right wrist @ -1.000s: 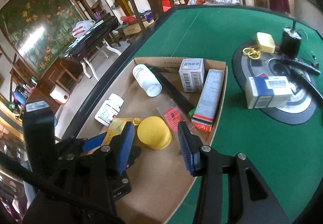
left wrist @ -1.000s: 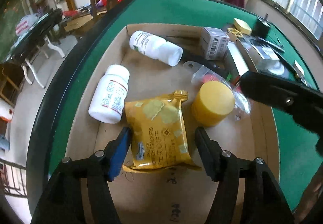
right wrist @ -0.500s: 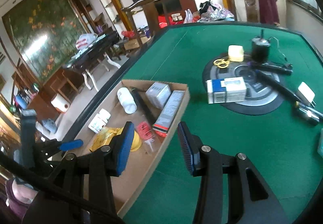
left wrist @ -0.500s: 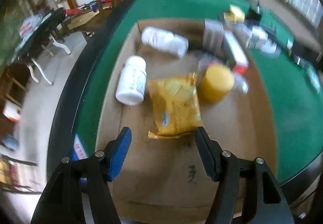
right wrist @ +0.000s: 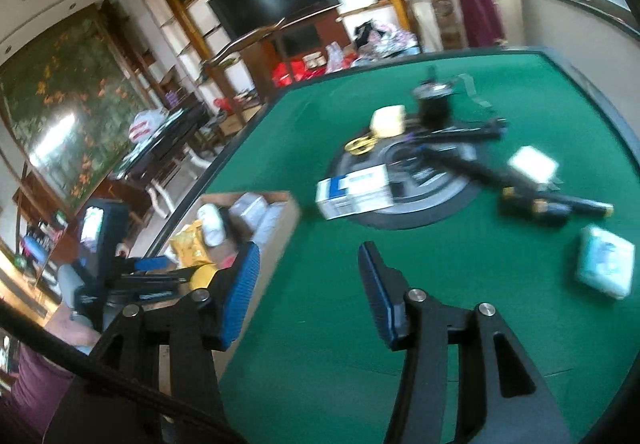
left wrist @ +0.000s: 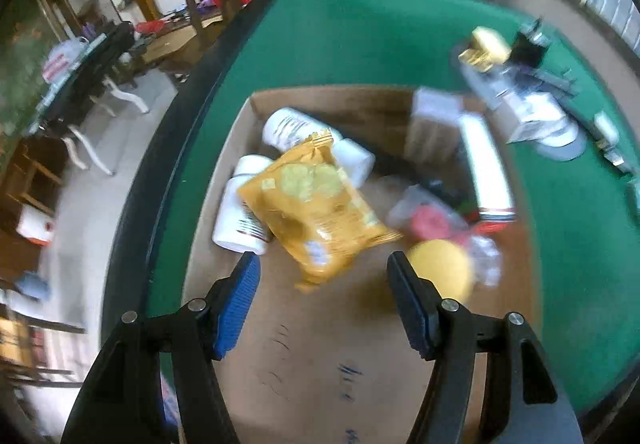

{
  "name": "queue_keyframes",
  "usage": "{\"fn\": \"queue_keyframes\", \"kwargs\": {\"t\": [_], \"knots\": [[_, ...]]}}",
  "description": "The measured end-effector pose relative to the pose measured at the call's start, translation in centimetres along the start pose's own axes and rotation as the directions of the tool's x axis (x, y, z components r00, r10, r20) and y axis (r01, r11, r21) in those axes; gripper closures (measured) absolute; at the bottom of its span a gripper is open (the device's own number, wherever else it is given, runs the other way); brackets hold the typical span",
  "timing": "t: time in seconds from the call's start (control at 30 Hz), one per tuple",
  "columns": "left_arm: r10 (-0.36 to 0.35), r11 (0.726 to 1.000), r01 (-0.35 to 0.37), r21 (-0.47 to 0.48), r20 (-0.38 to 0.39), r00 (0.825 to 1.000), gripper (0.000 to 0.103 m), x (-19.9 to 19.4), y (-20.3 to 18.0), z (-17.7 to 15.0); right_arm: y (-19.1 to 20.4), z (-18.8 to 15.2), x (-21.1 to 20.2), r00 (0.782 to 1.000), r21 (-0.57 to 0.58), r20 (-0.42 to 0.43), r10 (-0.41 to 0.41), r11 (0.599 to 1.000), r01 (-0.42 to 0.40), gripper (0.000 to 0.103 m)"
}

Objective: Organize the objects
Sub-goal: 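Grasp the blue-white medicine box on the mat with the left tool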

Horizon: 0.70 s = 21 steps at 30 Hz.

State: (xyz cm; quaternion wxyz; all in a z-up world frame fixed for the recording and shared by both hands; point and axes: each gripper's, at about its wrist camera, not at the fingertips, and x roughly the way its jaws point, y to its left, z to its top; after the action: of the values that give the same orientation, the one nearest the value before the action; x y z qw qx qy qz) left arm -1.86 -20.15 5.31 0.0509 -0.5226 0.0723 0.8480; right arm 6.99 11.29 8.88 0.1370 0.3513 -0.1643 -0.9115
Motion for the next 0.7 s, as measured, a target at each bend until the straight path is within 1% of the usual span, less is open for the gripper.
{"fn": "queue_keyframes", "kwargs": {"t": [0.03, 0.07, 0.1, 0.13, 0.17, 0.2, 0.23, 0.3, 0.33, 0.37, 0.43, 0.47, 0.53, 0.63, 0.7], "knots": [[-0.002, 1.0, 0.002, -0.003, 0.012, 1.0, 0.043, -0.5, -0.1, -0.3, -1.2, 0.2, -0.5, 1.0, 0.013, 0.013, -0.02, 1.0, 0.02, 0.042], [-0.004, 1.0, 0.004, -0.011, 0.036, 0.999, 0.043, -1.4, 0.2, -0.8, -2.6, 0.4, -1.1, 0.998, 0.033, 0.03, -0.051, 0.998, 0.05, 0.04], [-0.013, 1.0, 0.015, -0.024, 0.067, 0.998, 0.043, -2.4, 0.3, -1.3, -4.1, 0.7, -1.6, 0.996, 0.059, 0.041, -0.085, 0.995, 0.083, 0.04], [-0.032, 0.999, 0.035, -0.03, 0.094, 0.995, 0.043, -3.3, 0.2, -1.6, -5.4, 0.8, -1.9, 0.993, 0.08, 0.044, -0.108, 0.991, 0.105, 0.04], [-0.067, 0.997, 0.071, -0.028, 0.124, 0.99, 0.043, -4.3, -0.4, -1.8, -6.6, 1.0, -2.1, 0.991, 0.105, 0.045, -0.127, 0.987, 0.122, 0.04], [-0.113, 0.993, 0.117, -0.013, 0.157, 0.981, 0.043, -5.4, -1.1, -1.8, -7.9, 1.2, -2.3, 0.988, 0.138, 0.047, -0.146, 0.981, 0.138, 0.04], [-0.146, 0.989, 0.147, 0.01, 0.178, 0.973, 0.043, -6.0, -1.8, -1.6, -9.2, 1.4, -2.4, 0.986, 0.172, 0.052, -0.16, 0.974, 0.149, 0.04], [-0.197, 0.98, 0.184, 0.079, 0.214, 0.957, 0.043, -7.1, -4.3, -1.2, -11.2, 1.8, -2.5, 0.982, 0.223, 0.068, -0.174, 0.962, 0.155, 0.04], [-0.214, 0.974, 0.192, 0.119, 0.218, 0.952, 0.043, -7.2, -5.9, -0.7, -11.9, 2.1, -2.3, 0.981, 0.243, 0.074, -0.18, 0.957, 0.157, 0.04], [-0.225, 0.969, 0.195, 0.154, 0.208, 0.952, 0.043, -6.8, -7.1, 0.7, -12.3, 2.4, -2.2, 0.98, 0.256, 0.079, -0.182, 0.954, 0.157, 0.04], [-0.25, 0.953, 0.207, 0.219, 0.192, 0.949, 0.043, -6.2, -9.4, 1.9, -13.2, 3.3, -1.7, 0.978, 0.276, 0.094, -0.185, 0.949, 0.153, 0.04], [-0.259, 0.944, 0.208, 0.255, 0.189, 0.947, 0.043, -5.7, -10.8, 2.5, -13.5, 3.9, -1.4, 0.978, 0.282, 0.102, -0.184, 0.948, 0.149, 0.04], [-0.255, 0.925, 0.187, 0.331, 0.176, 0.951, 0.043, -4.4, -13.8, 4.1, -13.8, 4.6, -0.8, 0.978, 0.284, 0.111, -0.175, 0.949, 0.138, 0.04], [-0.202, 0.898, 0.112, 0.425, 0.171, 0.964, 0.043, -2.1, -16.8, 6.2, -14.6, 5.0, 0.0, 0.981, 0.286, 0.111, -0.156, 0.951, 0.119, 0.04], [-0.173, 0.878, 0.08, 0.472, 0.156, 0.973, 0.043, -0.4, -18.3, 7.4, -15.3, 4.6, 0.3, 0.983, 0.282, 0.107, -0.148, 0.953, 0.112, 0.04]]}}
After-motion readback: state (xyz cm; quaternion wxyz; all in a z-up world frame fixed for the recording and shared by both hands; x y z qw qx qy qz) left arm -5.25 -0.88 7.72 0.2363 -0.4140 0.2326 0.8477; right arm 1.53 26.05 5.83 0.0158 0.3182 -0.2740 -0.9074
